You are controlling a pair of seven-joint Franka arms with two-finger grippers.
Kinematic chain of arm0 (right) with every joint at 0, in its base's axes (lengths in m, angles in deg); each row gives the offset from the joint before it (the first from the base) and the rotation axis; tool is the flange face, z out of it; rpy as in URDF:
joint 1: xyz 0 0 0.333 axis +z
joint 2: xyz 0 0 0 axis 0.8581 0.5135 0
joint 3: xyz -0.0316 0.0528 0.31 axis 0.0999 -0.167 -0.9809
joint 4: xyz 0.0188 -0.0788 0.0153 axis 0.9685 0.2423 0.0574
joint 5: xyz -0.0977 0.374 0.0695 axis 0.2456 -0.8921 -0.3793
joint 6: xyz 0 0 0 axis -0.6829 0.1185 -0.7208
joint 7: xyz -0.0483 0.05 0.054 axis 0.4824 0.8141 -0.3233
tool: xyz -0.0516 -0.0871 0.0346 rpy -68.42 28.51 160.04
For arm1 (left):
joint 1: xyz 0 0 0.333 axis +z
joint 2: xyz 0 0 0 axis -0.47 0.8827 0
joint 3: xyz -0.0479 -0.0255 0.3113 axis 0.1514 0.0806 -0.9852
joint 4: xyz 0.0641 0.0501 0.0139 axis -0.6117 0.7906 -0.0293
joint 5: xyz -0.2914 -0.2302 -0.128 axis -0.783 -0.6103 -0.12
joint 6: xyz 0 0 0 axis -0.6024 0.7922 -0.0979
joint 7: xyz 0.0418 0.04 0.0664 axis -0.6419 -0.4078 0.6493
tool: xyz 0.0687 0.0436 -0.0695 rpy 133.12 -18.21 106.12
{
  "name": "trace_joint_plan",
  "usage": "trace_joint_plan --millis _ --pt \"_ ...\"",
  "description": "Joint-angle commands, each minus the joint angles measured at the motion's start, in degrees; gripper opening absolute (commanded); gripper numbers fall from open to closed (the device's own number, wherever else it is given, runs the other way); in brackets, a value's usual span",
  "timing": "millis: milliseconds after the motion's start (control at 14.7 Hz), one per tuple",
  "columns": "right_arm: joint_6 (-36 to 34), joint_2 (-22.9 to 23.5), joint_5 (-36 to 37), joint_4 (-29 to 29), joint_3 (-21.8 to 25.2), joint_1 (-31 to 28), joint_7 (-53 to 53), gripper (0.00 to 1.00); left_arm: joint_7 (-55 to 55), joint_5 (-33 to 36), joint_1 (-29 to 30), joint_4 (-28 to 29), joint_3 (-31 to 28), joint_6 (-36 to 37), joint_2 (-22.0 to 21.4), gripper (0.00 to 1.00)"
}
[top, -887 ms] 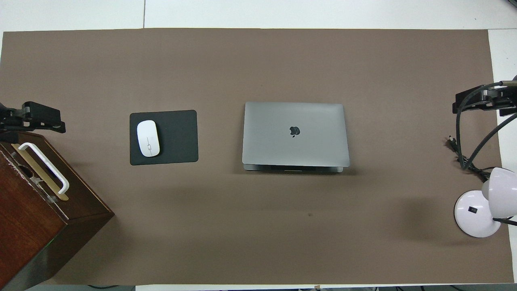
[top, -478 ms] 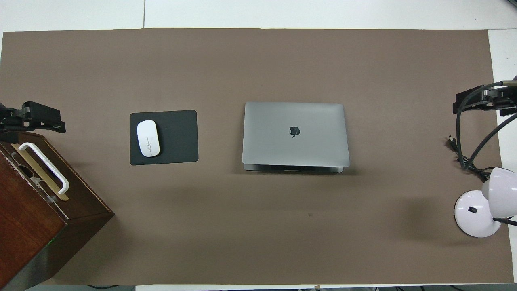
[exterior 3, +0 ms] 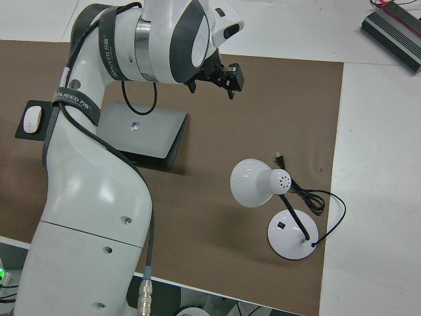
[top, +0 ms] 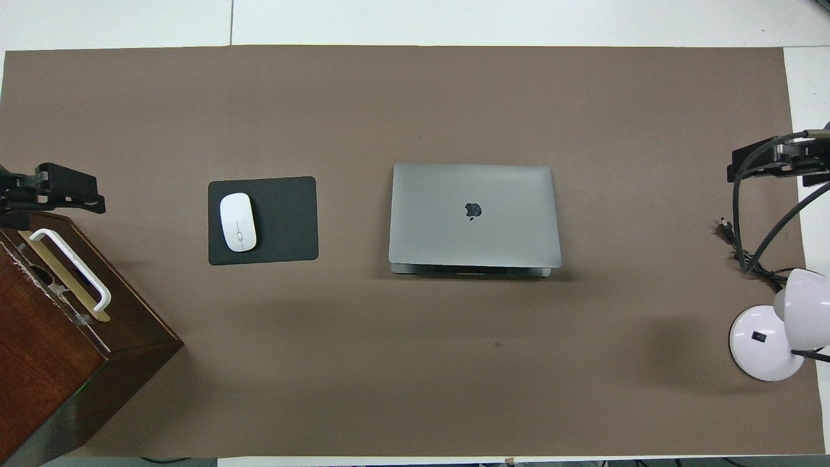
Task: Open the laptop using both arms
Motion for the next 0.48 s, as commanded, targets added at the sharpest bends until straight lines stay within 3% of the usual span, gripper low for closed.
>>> trace_joint_plan --millis 0,409 --pt "1.39 -1.27 -0.68 1.64 0.05 -1.04 1.76 1.00 -0.23 0.47 0.22 1.81 0.13 -0.28 -1.69 1.00" --pt "2.26 -1.19 -0.68 1.64 0.05 -1.22 1.58 1.00 -0.23 0.47 0.22 1.81 0.21 -0.28 -1.69 1.00"
